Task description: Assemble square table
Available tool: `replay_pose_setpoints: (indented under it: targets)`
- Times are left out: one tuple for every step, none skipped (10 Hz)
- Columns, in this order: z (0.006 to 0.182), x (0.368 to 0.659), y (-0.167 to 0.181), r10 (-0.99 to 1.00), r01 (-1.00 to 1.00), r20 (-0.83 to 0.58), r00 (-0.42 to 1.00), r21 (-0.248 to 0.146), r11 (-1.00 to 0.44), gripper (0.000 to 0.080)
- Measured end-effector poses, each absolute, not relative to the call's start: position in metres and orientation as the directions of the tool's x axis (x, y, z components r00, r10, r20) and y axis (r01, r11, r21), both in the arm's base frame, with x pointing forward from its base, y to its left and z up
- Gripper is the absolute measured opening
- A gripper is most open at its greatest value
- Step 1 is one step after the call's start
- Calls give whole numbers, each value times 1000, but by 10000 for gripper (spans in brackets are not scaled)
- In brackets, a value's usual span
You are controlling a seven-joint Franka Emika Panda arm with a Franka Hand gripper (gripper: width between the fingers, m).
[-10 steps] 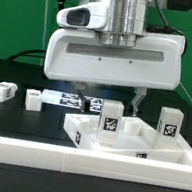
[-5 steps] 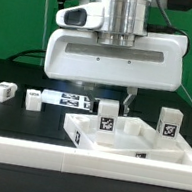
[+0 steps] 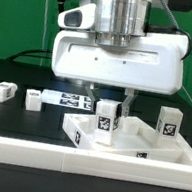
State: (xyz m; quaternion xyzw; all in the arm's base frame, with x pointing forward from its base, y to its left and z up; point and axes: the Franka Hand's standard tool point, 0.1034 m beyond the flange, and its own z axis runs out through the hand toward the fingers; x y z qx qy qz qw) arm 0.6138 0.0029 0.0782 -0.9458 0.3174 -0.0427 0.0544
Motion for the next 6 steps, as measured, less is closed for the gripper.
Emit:
replay_pose_setpoints:
  targets:
    - [78,614,4,-708,-698,36,705,-142,-702,290]
    - [78,612,5,-786,-774,33,617,-150,-615,290]
    - [78,612,5,-827,-816,23,562,-151,-558,290]
    - [78,612,5,-884,-873,0,468,-154,-463,290]
    - [78,612,5,-915,-905,-14,404,-155,-397,290]
    - [78,612,5,-936,-926,-25,352,-156,-344,290]
